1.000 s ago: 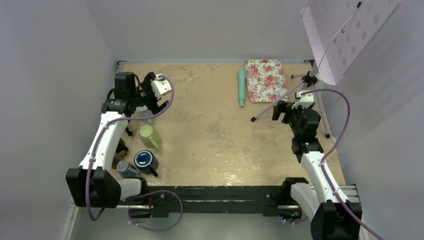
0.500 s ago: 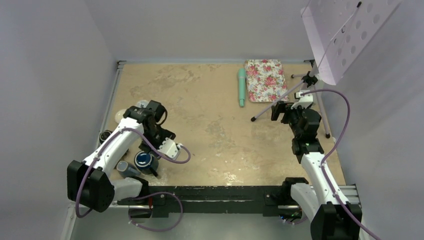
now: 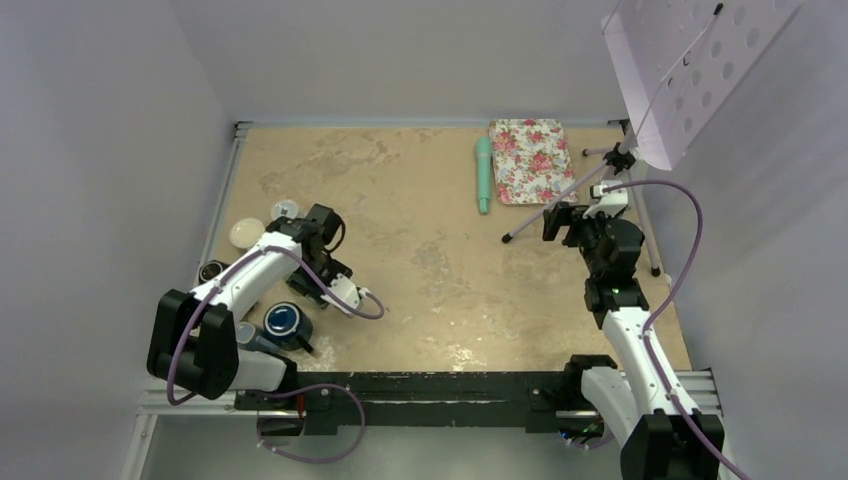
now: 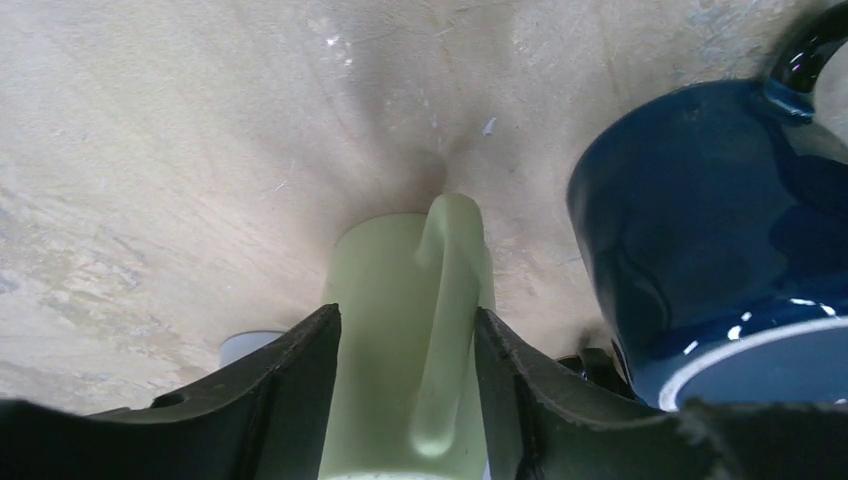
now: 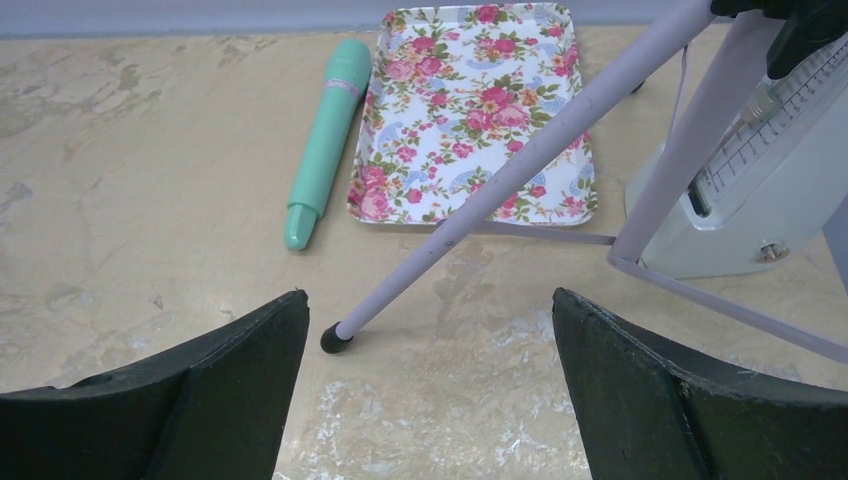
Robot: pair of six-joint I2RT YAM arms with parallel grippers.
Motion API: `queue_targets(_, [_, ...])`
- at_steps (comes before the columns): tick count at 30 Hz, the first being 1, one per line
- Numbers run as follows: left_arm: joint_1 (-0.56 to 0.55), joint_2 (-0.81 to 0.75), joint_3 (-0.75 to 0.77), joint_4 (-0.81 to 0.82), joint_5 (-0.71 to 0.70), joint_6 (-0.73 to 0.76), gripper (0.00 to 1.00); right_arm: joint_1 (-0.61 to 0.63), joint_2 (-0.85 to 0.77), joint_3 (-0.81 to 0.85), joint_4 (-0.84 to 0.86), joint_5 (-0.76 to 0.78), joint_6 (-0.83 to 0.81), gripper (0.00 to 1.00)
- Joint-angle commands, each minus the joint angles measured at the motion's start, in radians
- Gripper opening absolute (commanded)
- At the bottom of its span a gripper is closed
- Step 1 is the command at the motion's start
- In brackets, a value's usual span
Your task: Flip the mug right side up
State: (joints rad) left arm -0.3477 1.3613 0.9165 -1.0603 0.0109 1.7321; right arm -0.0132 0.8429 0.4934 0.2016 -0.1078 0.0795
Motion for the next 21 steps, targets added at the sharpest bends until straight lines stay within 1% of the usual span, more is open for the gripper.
queue_targets(1, [-0.002,0.008,-0.057,0.072,-0.055,0.065,0.53,0.0,-0.013,0.002,0.032,-0.019,0.011,0.95])
queue_targets(3, [-0.001,0.01,-0.069,0.095,-0.062,0.083,0.48,0.001,-0.01,0.006,0.03,-0.022,0.01,0.95])
queue_targets(5, [-0.002,0.013,-0.069,0.109,-0.063,0.087,0.41,0.001,-0.004,0.012,0.022,-0.023,0.009,0.95])
queue_targets(6, [-0.001,0.018,-0.06,0.113,-0.059,0.081,0.33,0.001,-0.001,0.015,0.017,-0.023,0.01,0.95])
queue_targets(7, [-0.001,0.024,-0.048,0.113,-0.05,0.065,0.21,0.001,0.005,0.022,0.01,-0.024,0.01,0.94])
queue_targets(8, [-0.001,0.029,-0.027,0.112,-0.036,0.045,0.06,0.001,0.012,0.028,0.002,-0.027,0.013,0.95])
queue_targets(9, [-0.001,0.034,-0.003,0.109,-0.02,0.018,0.0,0.0,0.02,0.035,-0.006,-0.032,0.016,0.95])
queue_targets(11, [0.0,0.039,0.083,0.083,0.052,-0.068,0.0,0.0,0.035,0.052,-0.024,-0.046,0.027,0.95])
queue_targets(13, [0.002,0.048,0.186,0.047,0.142,-0.202,0.0,0.001,0.053,0.08,-0.07,-0.055,0.043,0.94])
queue_targets(15, [0.013,0.074,0.326,-0.008,0.244,-0.397,0.0,0.002,0.069,0.124,-0.135,-0.067,0.057,0.94])
queue_targets(18, [0.059,0.114,0.537,-0.082,0.442,-0.685,0.0,0.006,0.074,0.171,-0.19,-0.123,0.096,0.92])
queue_targets(19, [0.081,0.124,0.586,-0.076,0.532,-0.793,0.0,0.035,0.074,0.187,-0.196,-0.137,0.114,0.91])
queue_targets(21, [0.133,0.133,0.651,-0.017,0.651,-1.016,0.0,0.095,0.083,0.211,-0.199,-0.148,0.155,0.91])
